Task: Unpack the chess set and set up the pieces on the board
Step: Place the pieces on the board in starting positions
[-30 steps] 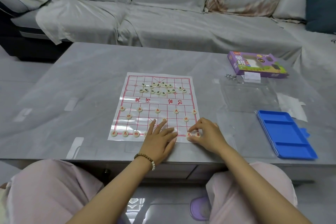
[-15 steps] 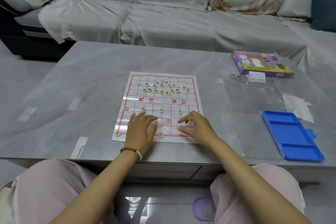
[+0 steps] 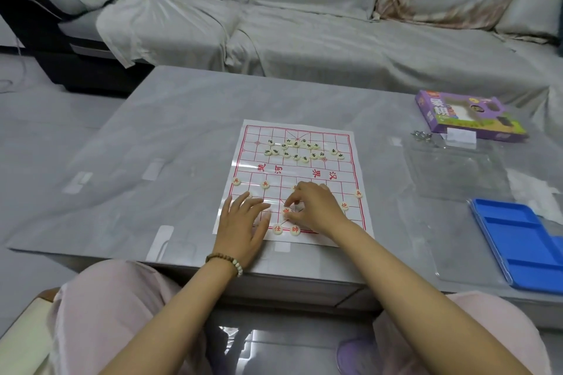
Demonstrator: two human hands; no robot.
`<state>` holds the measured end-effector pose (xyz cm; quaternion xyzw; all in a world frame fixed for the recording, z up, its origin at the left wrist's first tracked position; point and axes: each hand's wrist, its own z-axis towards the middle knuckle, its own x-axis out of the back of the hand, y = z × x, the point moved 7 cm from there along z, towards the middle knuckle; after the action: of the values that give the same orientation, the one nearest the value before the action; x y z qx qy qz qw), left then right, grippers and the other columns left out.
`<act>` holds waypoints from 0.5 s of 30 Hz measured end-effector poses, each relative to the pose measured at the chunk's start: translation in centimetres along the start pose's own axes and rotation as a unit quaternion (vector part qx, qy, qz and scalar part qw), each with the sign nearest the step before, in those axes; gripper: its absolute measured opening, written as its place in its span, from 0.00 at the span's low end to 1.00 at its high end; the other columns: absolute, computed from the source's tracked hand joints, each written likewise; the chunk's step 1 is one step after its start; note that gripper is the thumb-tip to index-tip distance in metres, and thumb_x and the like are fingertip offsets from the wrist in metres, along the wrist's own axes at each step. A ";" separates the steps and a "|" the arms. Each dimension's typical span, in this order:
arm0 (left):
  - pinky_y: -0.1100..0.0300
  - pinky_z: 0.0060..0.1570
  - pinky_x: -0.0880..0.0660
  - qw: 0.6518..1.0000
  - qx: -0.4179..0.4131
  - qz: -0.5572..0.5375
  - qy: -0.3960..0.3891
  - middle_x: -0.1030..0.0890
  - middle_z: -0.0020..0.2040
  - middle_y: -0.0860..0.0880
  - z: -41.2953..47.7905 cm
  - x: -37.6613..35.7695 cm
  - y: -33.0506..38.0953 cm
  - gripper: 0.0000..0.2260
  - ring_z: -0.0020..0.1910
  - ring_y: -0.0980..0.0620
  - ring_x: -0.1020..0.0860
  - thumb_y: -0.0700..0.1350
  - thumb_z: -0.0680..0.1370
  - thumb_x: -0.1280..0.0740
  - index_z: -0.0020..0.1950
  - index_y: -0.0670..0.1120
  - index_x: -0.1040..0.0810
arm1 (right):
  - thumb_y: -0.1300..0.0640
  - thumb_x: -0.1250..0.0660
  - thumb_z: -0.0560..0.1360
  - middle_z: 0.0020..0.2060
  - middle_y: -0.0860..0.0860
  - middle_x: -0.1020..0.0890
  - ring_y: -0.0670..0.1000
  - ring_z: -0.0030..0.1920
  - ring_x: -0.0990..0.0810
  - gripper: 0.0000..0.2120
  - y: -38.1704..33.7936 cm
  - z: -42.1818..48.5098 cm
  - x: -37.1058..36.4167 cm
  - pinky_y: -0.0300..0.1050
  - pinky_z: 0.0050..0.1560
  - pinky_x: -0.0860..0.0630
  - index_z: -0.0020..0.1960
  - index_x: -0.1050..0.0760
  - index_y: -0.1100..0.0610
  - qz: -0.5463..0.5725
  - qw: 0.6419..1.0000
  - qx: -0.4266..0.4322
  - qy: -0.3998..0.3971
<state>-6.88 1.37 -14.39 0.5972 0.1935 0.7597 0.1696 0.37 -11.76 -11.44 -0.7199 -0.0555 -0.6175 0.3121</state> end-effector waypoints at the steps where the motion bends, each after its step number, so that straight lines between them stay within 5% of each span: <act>1: 0.54 0.74 0.56 1.000 -0.001 -0.003 -0.003 0.27 0.66 0.53 0.1 -0.2 0.3 0.30 0.72 0.52 0.39 0.62 0.74 0.59 0.63 0.52 0.25 | 0.46 0.30 0.72 0.48 0.48 0.22 0.49 0.52 0.26 0.12 0.4 -0.3 0.6 0.45 0.57 0.36 0.52 0.19 0.50 0.007 1.000 -0.002 0.012; 11: 0.54 0.73 0.55 0.994 -0.102 -0.006 -0.034 0.25 0.63 0.53 -0.6 -3.0 5.0 0.25 0.71 0.51 0.37 0.59 0.77 0.54 0.62 0.51 0.24 | 0.46 0.33 0.75 0.46 0.43 0.26 0.44 0.50 0.32 0.13 6.7 -7.0 2.0 0.43 0.60 0.37 0.57 0.20 0.47 0.007 0.998 -0.057 0.035; 15: 0.55 0.73 0.56 0.993 -0.113 -0.001 -0.034 0.24 0.63 0.53 -0.8 -3.5 5.8 0.24 0.71 0.51 0.36 0.58 0.78 0.53 0.61 0.51 0.23 | 0.41 0.33 0.73 0.53 0.44 0.25 0.46 0.57 0.30 0.17 7.2 -7.7 1.7 0.42 0.59 0.39 0.59 0.24 0.45 -0.005 0.996 -0.067 0.050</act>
<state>-7.04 -5.42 -14.66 0.5995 0.1012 0.7559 0.2429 -2.47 -22.01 -12.29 -0.7068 -0.0021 -0.6568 0.2627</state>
